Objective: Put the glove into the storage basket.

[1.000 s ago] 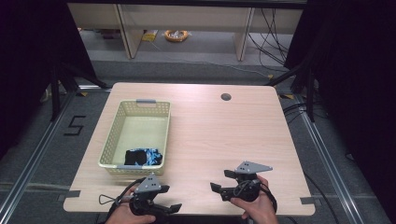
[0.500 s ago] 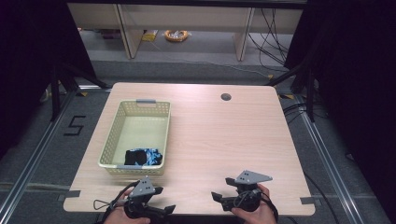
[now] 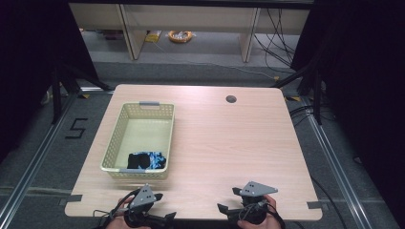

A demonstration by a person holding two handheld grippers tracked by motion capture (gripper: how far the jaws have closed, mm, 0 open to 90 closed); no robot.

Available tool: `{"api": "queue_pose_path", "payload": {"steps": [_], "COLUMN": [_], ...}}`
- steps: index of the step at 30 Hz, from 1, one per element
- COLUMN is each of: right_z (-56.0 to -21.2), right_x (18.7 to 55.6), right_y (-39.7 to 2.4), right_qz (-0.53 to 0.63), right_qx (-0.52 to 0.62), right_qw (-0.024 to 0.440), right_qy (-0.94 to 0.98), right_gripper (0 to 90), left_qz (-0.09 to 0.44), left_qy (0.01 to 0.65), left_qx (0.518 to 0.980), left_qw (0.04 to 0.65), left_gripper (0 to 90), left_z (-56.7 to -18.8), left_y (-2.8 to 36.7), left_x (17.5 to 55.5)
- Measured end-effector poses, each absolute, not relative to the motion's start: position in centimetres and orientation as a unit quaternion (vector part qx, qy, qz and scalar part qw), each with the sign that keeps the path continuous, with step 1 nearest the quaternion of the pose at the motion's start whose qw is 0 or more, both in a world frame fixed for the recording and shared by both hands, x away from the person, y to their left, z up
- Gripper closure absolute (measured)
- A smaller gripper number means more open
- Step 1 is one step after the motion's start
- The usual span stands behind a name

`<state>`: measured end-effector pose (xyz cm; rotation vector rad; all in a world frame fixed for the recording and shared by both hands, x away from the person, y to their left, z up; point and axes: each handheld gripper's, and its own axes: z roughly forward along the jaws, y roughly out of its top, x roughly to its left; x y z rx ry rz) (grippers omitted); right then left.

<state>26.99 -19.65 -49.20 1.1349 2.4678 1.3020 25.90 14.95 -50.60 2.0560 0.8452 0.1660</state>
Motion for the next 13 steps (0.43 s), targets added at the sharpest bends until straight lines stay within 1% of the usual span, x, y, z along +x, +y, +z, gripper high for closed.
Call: {"api": "queue_pose_path", "payload": {"steps": [1,2,3,4,5,9,11,13], "right_z": [-49.2,-49.12,-49.17,-49.23,-49.27,-49.27,-49.23,-49.26], "right_x": [26.92,26.66,26.8,26.91,26.88,26.92,26.84,27.0], "right_y": [-19.62,-19.46,-19.52,-19.52,-19.41,-19.42,-19.43,-19.51], "right_qz": [0.429,0.426,0.424,0.425,0.43,0.426,0.422,0.422], "right_qx": [0.38,0.393,0.385,0.378,0.379,0.374,0.381,0.374], "right_qw": [0.073,0.062,0.075,0.076,0.068,0.068,0.078,0.069], "right_qy": [0.816,0.813,0.816,0.819,0.817,0.821,0.819,0.823], "right_gripper": [20.4,20.4,20.4,20.4,20.4,20.4,20.4,20.4], "left_qz": [0.066,0.066,0.065,0.064,0.065,0.064,0.064,0.067], "left_qy": [0.343,0.341,0.338,0.338,0.338,0.339,0.338,0.335], "left_qx": [0.826,0.828,0.832,0.831,0.831,0.831,0.832,0.833], "left_qw": [0.443,0.44,0.435,0.437,0.437,0.436,0.436,0.436], "left_gripper": [20.3,20.3,20.3,20.3,20.3,20.3,20.3,20.3], "left_z": [-50.64,-50.63,-50.58,-50.59,-50.61,-50.64,-50.64,-50.7], "left_y": [14.91,14.96,15.04,15.0,14.99,14.97,14.98,15.0], "left_x": [25.88,25.91,25.98,25.97,25.97,25.97,26.0,26.04]}}
